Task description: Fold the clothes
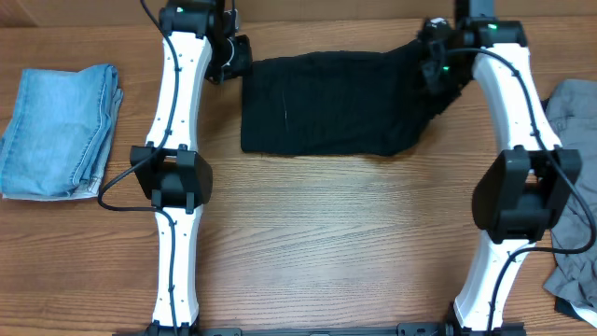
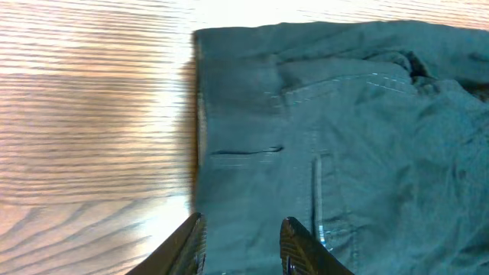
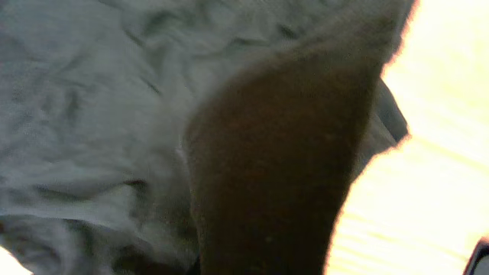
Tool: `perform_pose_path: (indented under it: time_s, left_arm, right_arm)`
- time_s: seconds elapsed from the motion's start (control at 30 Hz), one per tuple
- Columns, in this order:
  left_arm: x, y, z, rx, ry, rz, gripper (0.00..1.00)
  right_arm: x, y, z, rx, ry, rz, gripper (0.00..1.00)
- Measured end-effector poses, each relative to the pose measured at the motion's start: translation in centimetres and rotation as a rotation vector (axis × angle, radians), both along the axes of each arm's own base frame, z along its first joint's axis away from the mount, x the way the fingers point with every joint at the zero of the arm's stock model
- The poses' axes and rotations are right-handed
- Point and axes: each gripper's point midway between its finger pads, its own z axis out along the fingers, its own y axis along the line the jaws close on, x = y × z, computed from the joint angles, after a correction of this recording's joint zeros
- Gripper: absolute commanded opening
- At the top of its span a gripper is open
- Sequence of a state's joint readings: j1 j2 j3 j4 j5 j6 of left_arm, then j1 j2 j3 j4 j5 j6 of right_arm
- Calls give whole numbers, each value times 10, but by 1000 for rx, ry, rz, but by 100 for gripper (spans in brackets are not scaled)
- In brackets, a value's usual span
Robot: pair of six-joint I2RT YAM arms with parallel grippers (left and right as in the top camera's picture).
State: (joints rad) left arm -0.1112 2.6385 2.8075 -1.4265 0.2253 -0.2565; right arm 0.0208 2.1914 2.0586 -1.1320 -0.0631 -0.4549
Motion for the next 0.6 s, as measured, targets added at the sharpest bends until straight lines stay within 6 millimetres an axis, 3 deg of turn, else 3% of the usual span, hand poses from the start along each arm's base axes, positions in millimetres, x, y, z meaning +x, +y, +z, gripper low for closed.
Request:
perform_pose_path:
  time_s: [0.17, 0.2, 0.37, 0.43, 0.53, 0.6]
  left_arm:
    - [3, 27, 0, 1, 6, 50, 35]
    - [3, 33, -1, 1, 7, 60, 35]
    - [4, 45, -1, 1, 10, 80, 36]
    - [4, 44, -1, 1, 10, 79, 37]
    - [4, 45, -1, 1, 10, 80, 40]
    - [4, 44, -1, 1, 10, 79, 42]
  right_arm:
    - [-3, 55, 3, -63, -19, 136, 4]
    - [-11, 89, 3, -80, -19, 219, 4]
    - [-35, 165, 3, -106, -30, 393, 4]
    - [-41, 180, 3, -106, -31, 426, 4]
    - [-40, 179, -3, -109, -21, 423, 14]
    - [-39, 177, -13, -110, -2, 425, 15]
